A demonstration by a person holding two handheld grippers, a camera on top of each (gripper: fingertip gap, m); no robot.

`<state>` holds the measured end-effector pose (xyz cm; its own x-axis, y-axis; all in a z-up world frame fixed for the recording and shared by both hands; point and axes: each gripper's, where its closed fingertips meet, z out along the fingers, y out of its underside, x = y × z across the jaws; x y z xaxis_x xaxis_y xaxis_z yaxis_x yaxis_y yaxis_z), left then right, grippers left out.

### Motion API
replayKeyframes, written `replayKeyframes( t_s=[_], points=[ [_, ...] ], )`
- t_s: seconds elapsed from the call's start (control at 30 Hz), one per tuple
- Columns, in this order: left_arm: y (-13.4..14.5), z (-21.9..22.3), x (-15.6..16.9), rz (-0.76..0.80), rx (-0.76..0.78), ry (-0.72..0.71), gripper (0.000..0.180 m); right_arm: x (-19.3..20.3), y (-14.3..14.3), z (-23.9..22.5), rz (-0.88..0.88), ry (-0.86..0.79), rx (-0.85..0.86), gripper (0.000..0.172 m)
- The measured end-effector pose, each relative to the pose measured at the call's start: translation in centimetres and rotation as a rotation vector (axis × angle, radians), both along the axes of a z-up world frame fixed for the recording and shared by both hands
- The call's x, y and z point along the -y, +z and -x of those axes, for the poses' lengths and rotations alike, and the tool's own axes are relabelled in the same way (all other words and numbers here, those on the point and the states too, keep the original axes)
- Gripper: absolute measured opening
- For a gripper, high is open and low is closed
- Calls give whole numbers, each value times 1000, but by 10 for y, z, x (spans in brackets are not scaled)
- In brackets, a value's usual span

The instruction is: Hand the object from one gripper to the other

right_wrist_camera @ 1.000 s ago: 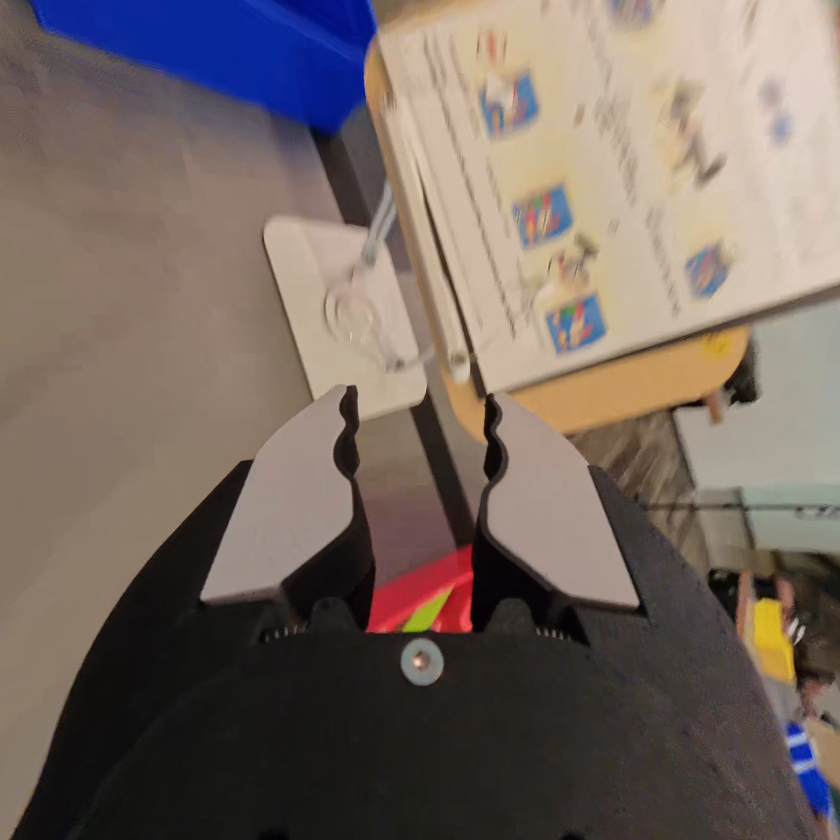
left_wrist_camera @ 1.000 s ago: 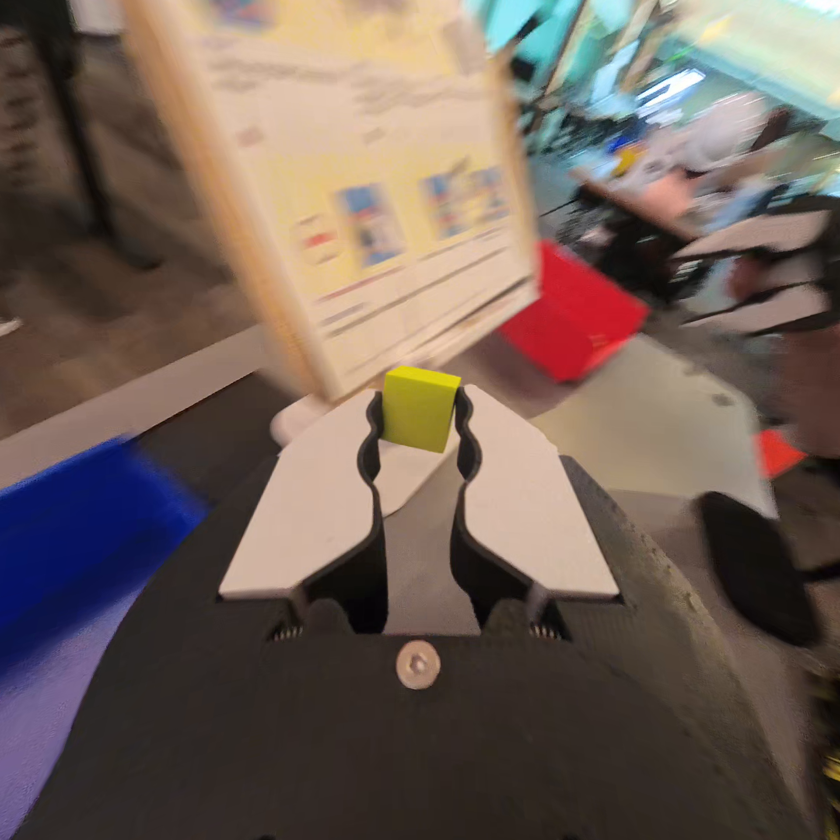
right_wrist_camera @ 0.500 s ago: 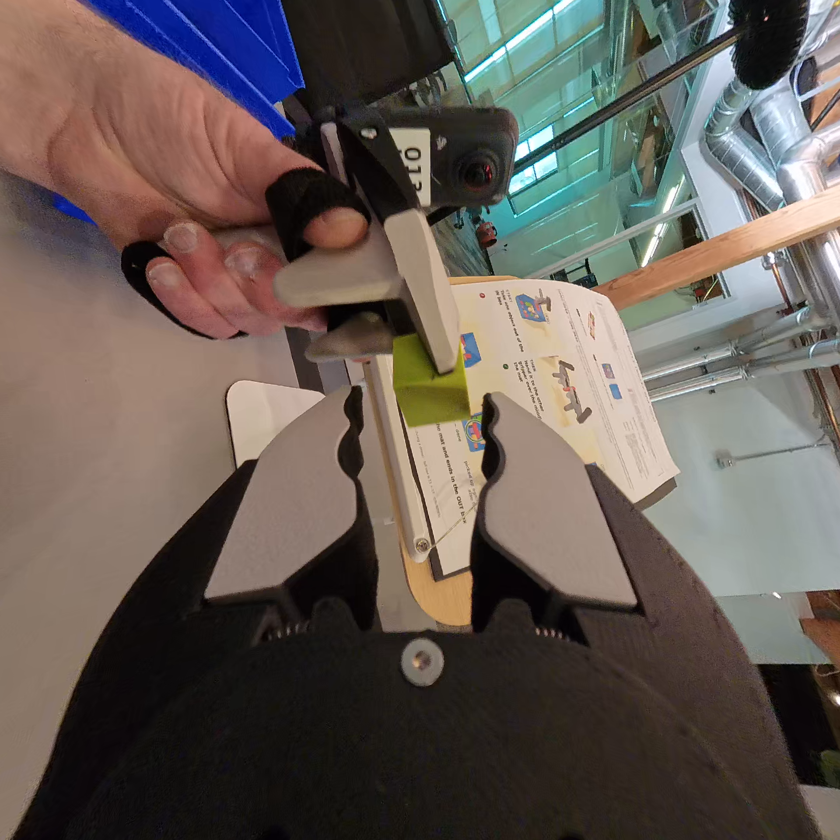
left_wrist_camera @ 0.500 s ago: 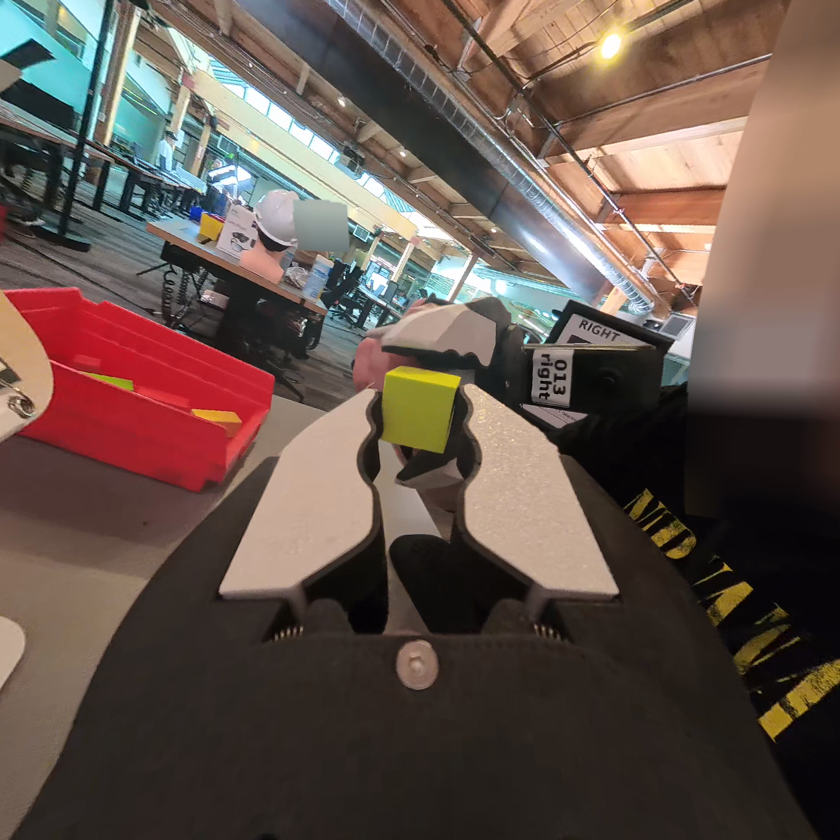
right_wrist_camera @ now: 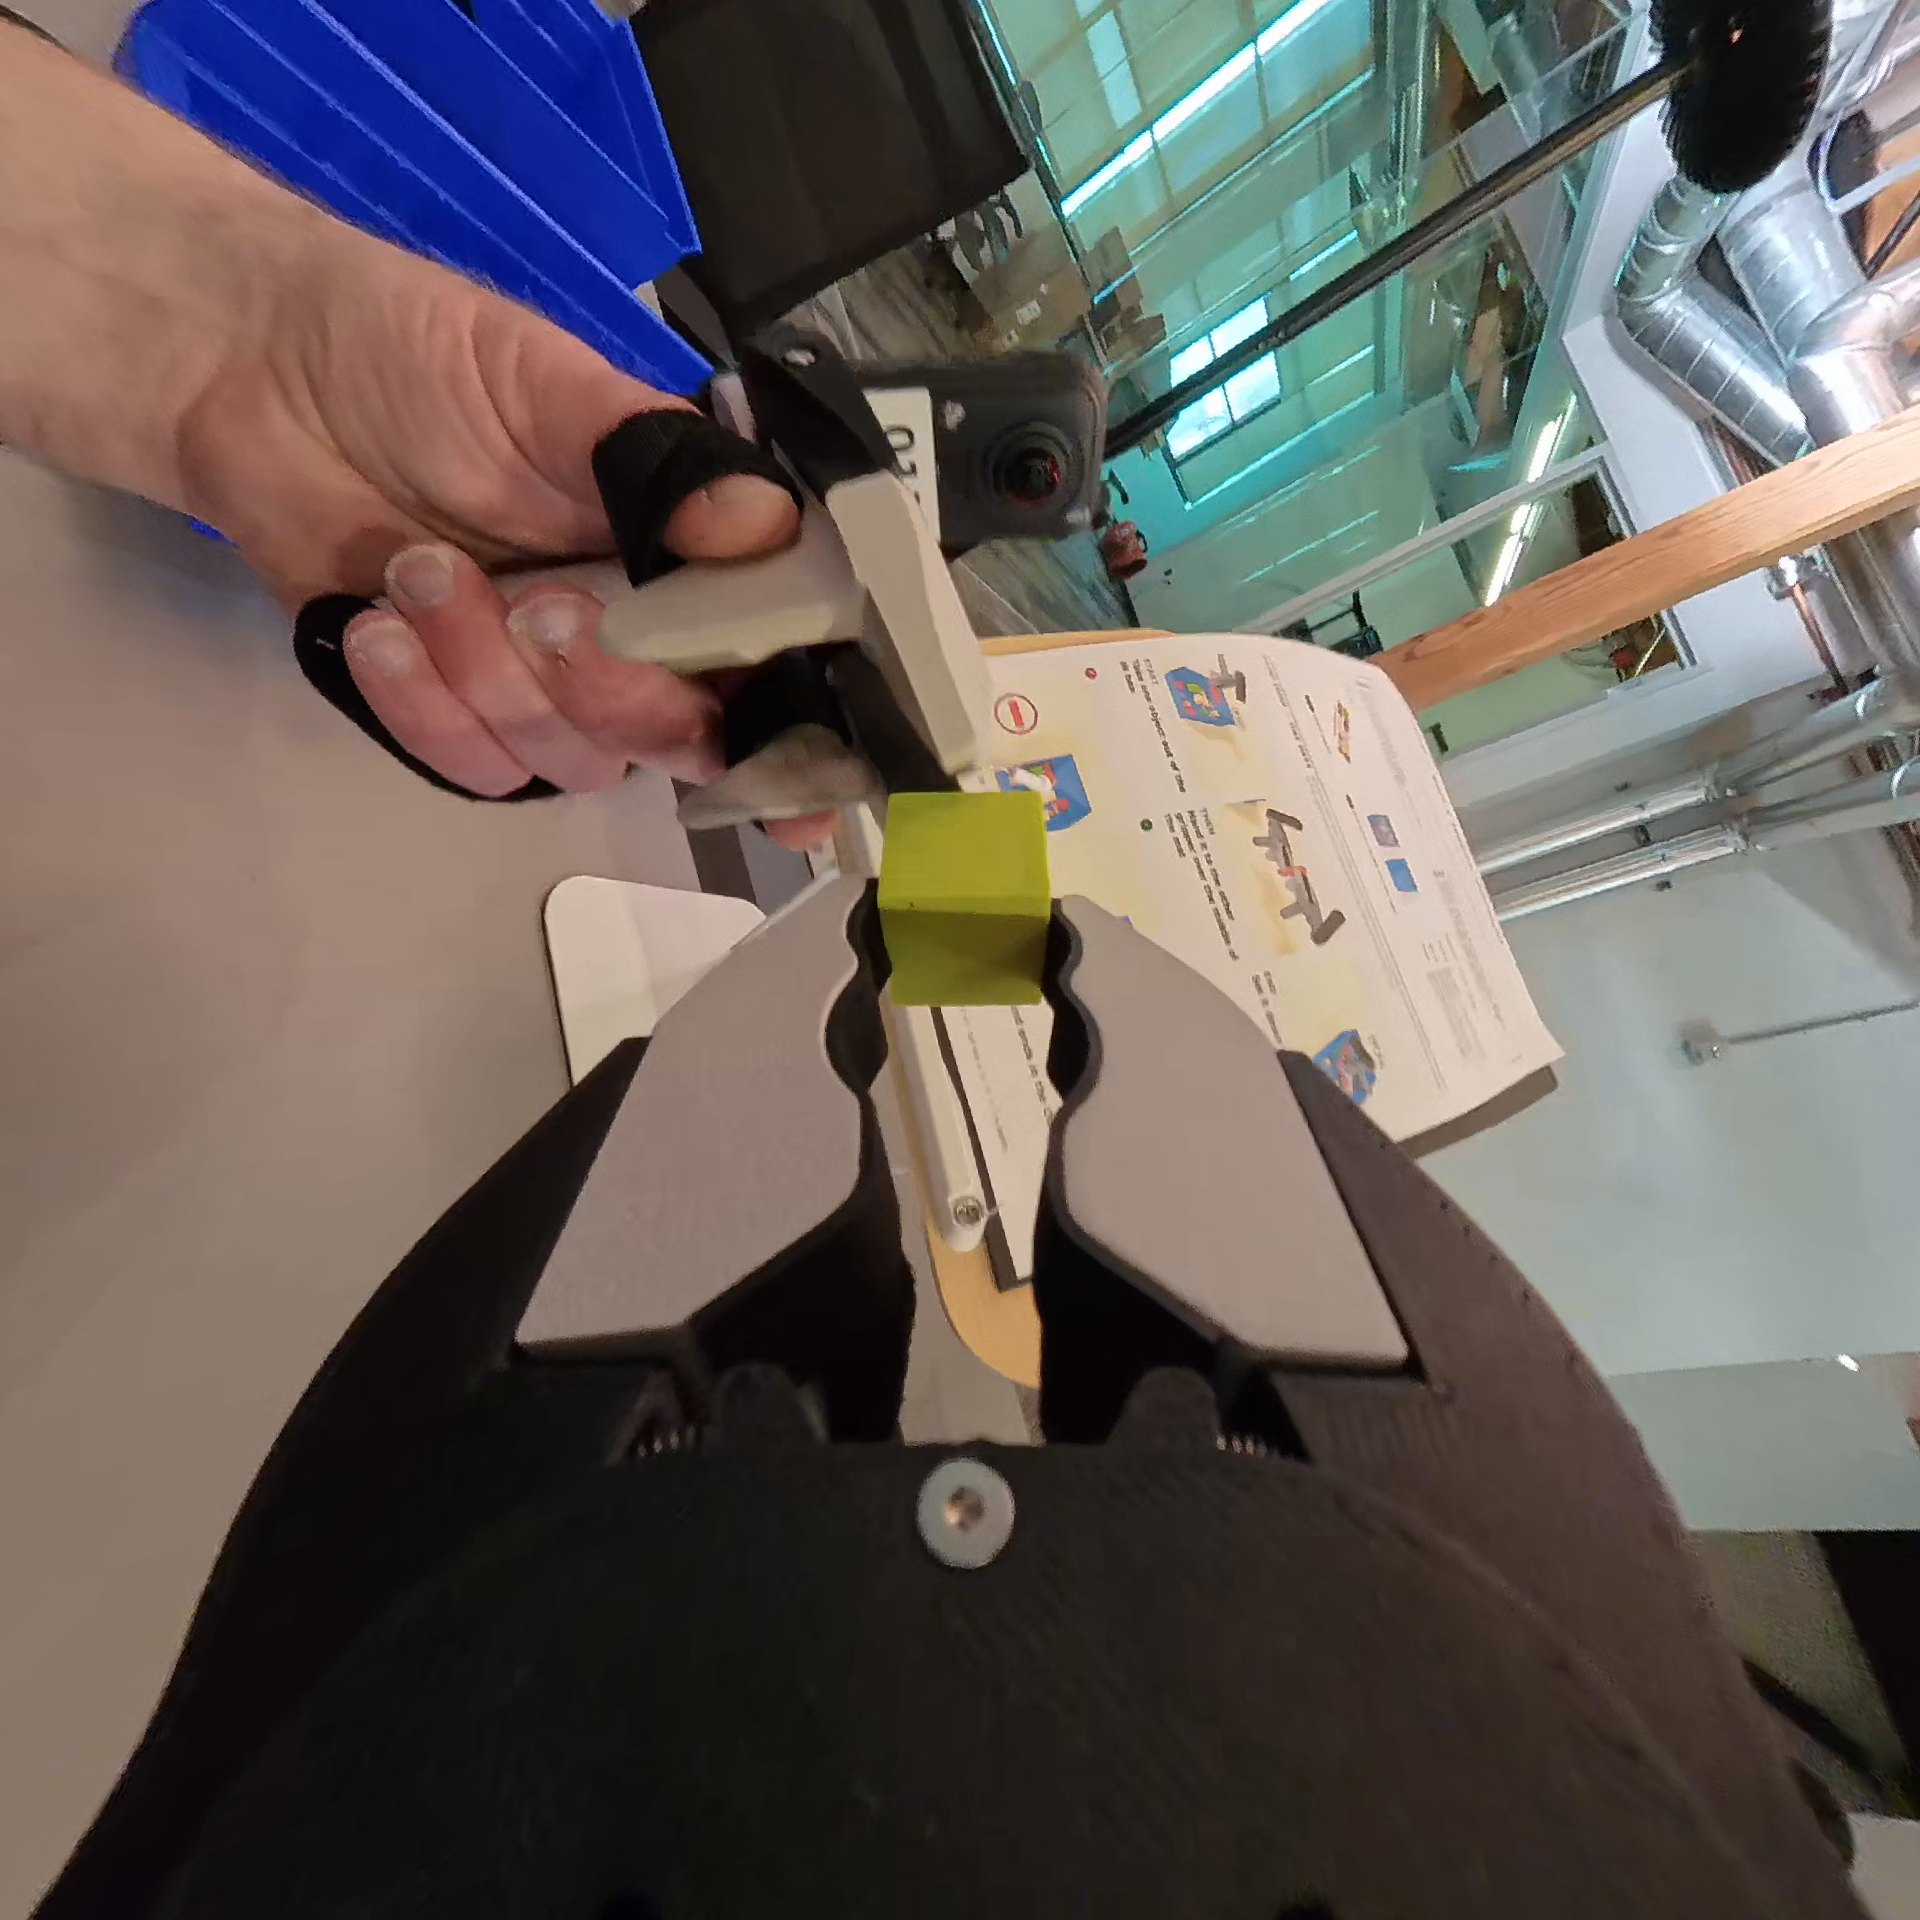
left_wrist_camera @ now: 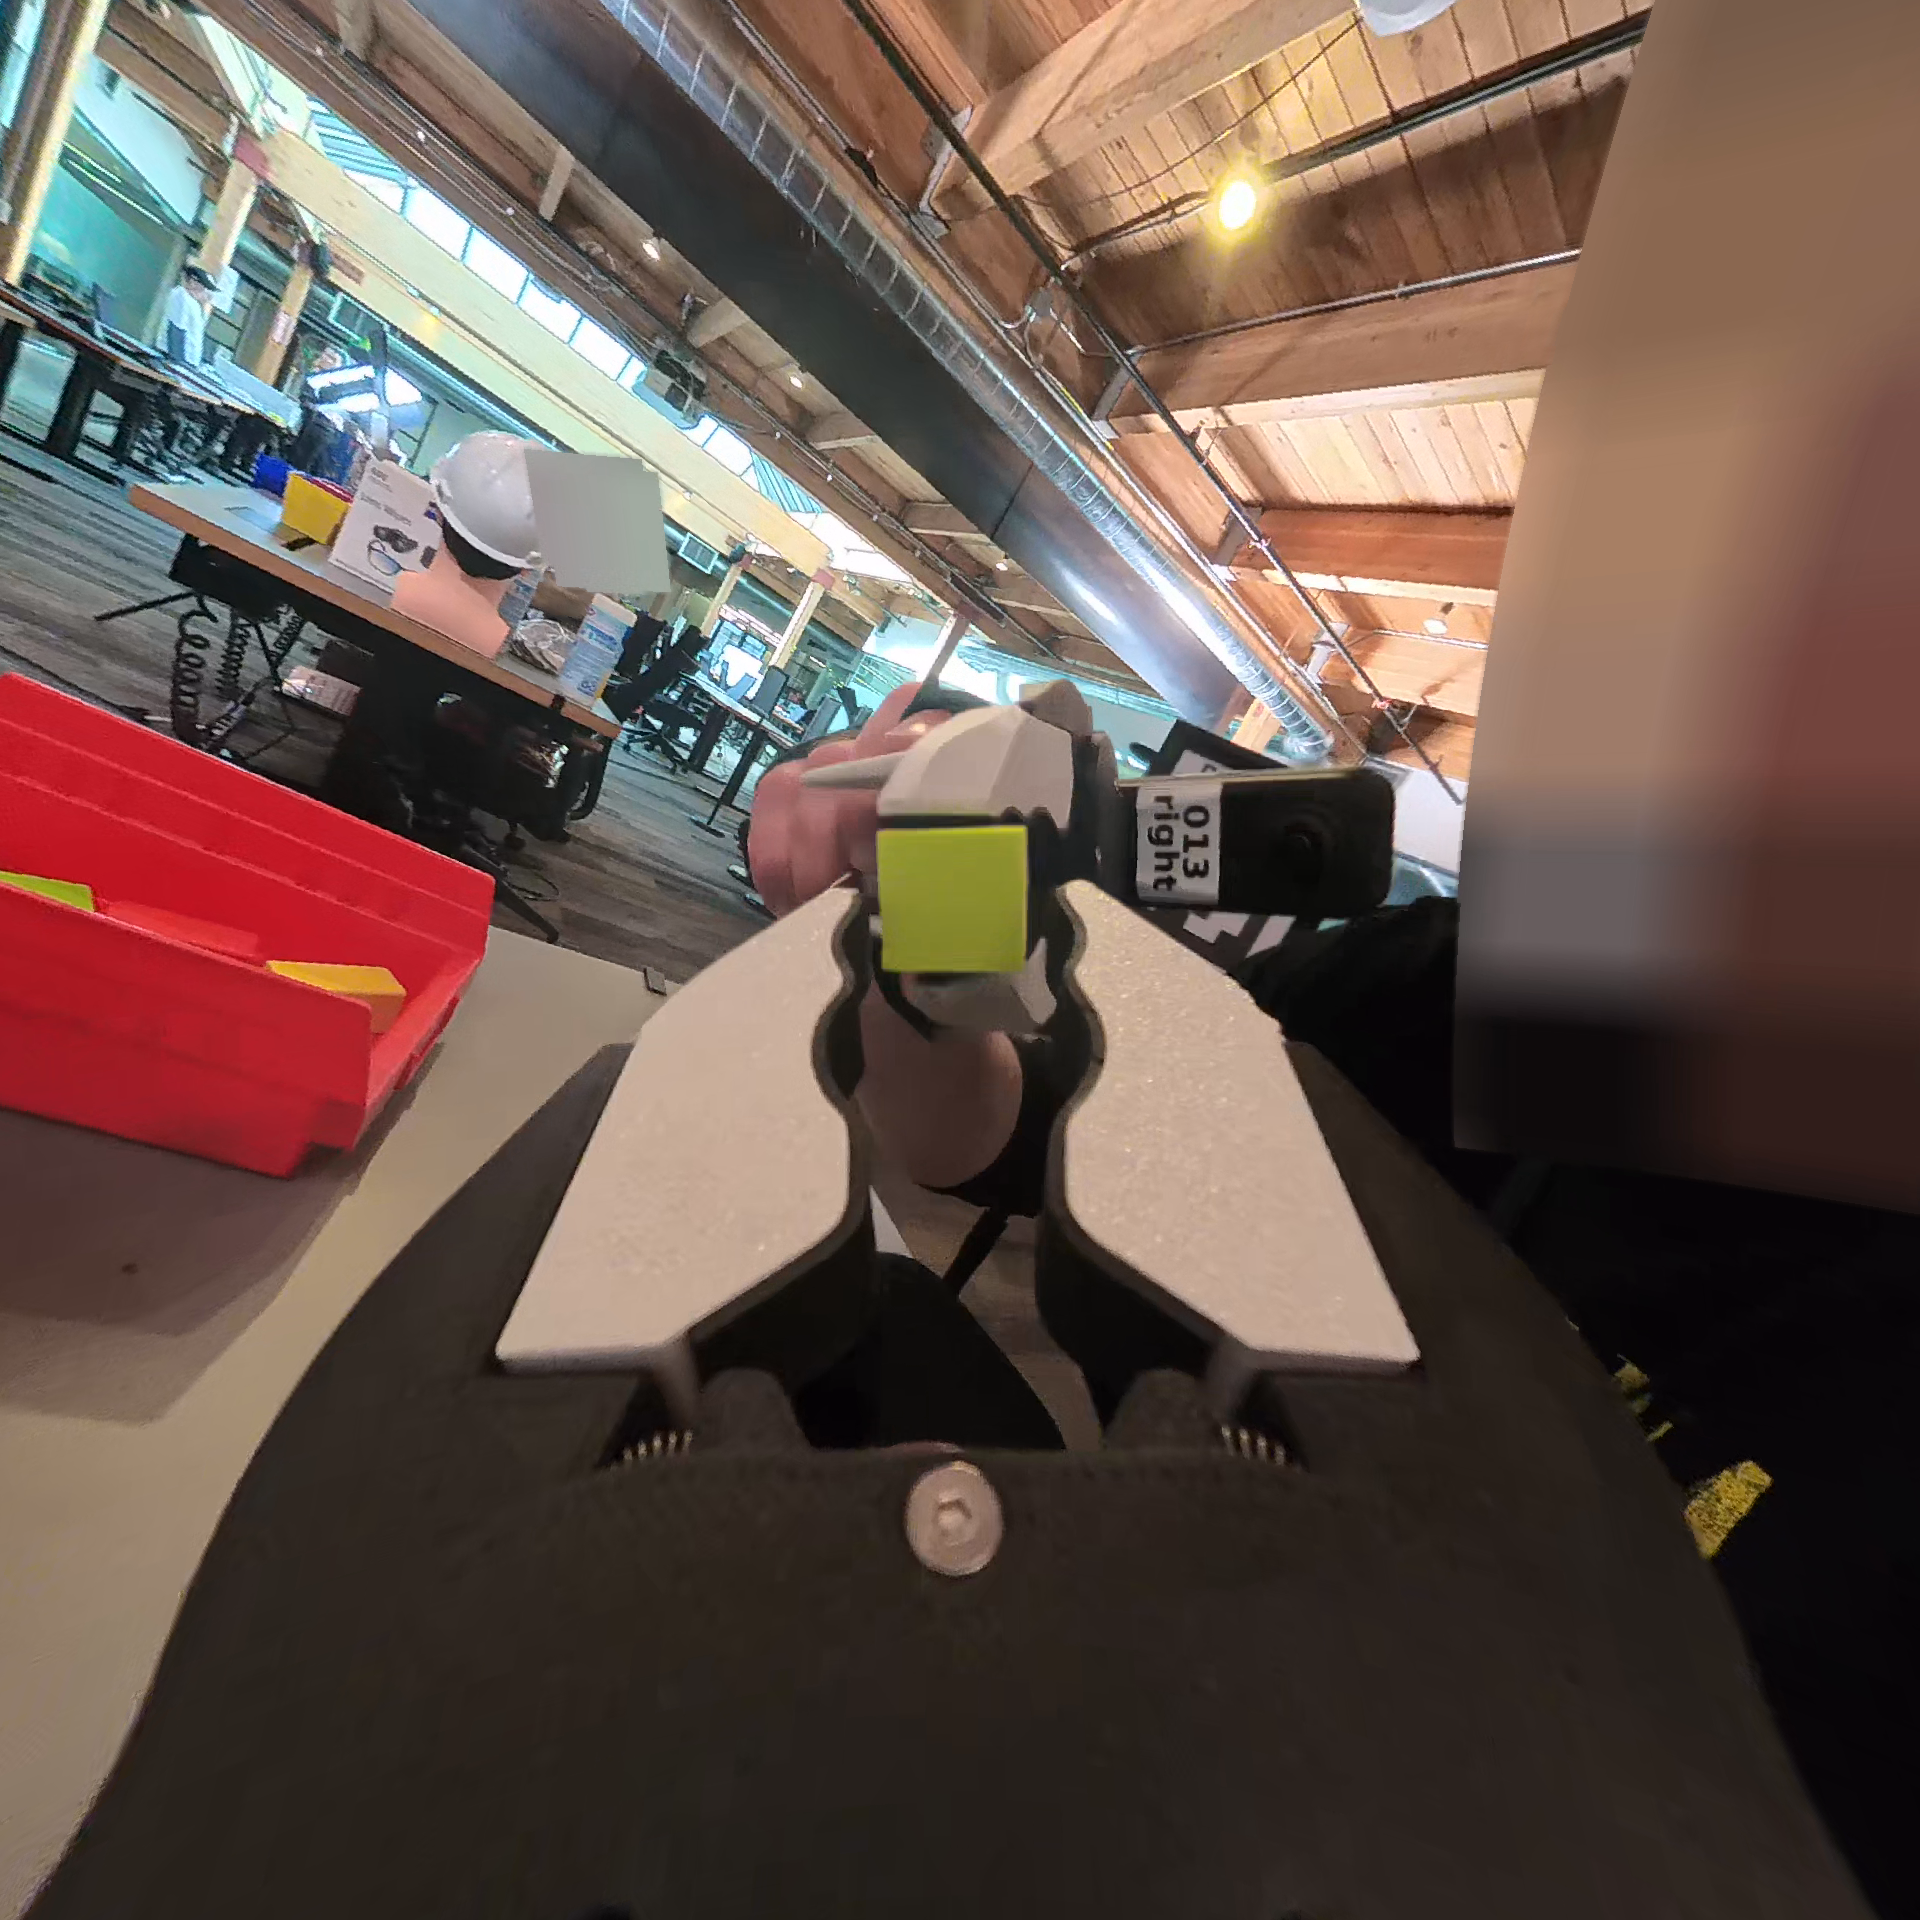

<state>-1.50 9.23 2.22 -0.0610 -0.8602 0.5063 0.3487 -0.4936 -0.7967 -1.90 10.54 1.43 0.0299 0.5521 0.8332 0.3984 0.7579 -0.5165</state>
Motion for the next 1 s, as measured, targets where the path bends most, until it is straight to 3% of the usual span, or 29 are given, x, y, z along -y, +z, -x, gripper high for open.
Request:
replayKeyframes(
  t_s=[0.13, 0.27, 0.43, 0.63, 0.9, 1.0],
  points=[
    [1, 9, -3, -41, -60, 78, 25, -28, 3, -26, 57, -71, 22, 26],
    [3, 20, -7, -77, -105, 159, 3, -77, -9, -69, 184, -210, 95, 26],
    [7, 32, -11, -109, -137, 239, 0, -139, -53, -127, 338, -395, 267, 26],
    [6, 32, -10, -131, -176, 256, 0, -183, -105, -180, 490, -515, 454, 26],
    [3, 25, -8, -156, -227, 252, 0, -199, -169, -233, 748, -573, 668, 26],
    [4, 25, -7, -166, -235, 253, 0, -202, -190, -247, 769, -601, 767, 26]
  ],
)
